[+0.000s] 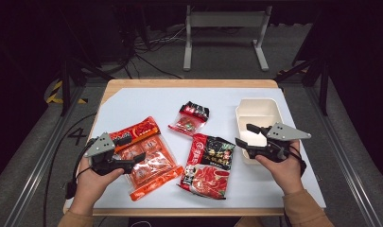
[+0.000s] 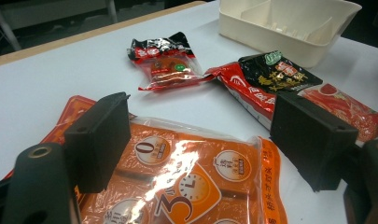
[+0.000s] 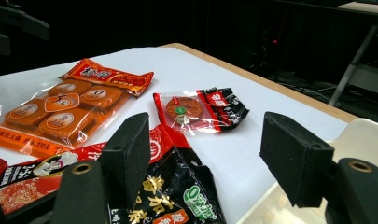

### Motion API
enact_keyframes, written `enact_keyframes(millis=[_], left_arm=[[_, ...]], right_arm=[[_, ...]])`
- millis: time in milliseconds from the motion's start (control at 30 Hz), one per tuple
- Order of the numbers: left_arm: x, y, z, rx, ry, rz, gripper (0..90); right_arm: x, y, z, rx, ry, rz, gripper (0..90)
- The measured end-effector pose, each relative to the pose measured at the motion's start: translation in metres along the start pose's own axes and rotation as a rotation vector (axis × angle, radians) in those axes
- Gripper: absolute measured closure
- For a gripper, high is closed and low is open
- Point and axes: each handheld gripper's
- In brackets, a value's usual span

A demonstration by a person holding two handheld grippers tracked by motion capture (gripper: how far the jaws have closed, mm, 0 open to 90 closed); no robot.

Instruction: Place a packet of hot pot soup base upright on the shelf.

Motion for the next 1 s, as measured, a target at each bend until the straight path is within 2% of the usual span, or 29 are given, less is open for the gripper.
enact_keyframes(millis=[100, 200, 733, 767, 867, 900, 1000], left_arm=[[0.001, 0.001, 0.002, -0.003, 0.000, 0.013, 21.4], [0.002, 0.002, 0.003, -0.036, 0.014, 0.057, 21.1], [0.003, 0.001, 0.002, -0.026, -0.003, 0.042, 20.3], [0.002, 0.001, 0.002, -0.030, 0.000, 0.058, 20.2], [0.001, -0.001, -0.001, -0.036, 0.009, 0.060, 19.7], [-0.001, -0.002, -0.002, -0.035, 0.019, 0.072, 19.7], [-0.005, -0.007, -0.008, -0.027, 0.032, 0.053, 19.7]], right_arm=[[-0.001, 0.001, 0.000, 0.005, 0.003, 0.004, 33.7], [0.000, 0.001, -0.001, -0.003, 0.001, -0.001, 33.1], [-0.002, 0.002, 0.003, -0.012, 0.005, -0.004, 33.0], [-0.002, 0.002, 0.003, -0.010, 0.005, -0.003, 33.0], [-0.002, 0.001, 0.004, -0.008, 0.009, -0.003, 33.7], [-0.002, 0.001, 0.005, -0.007, 0.014, -0.001, 34.1], [-0.002, 0.000, 0.006, -0.013, 0.008, -0.001, 34.6]])
Point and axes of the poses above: each handheld gripper's, and its own axes: z roughly backward along the jaws, y roughly out of its underside, x roughly to its left, and after that the axes turned 7 degrees about -z, right-handed
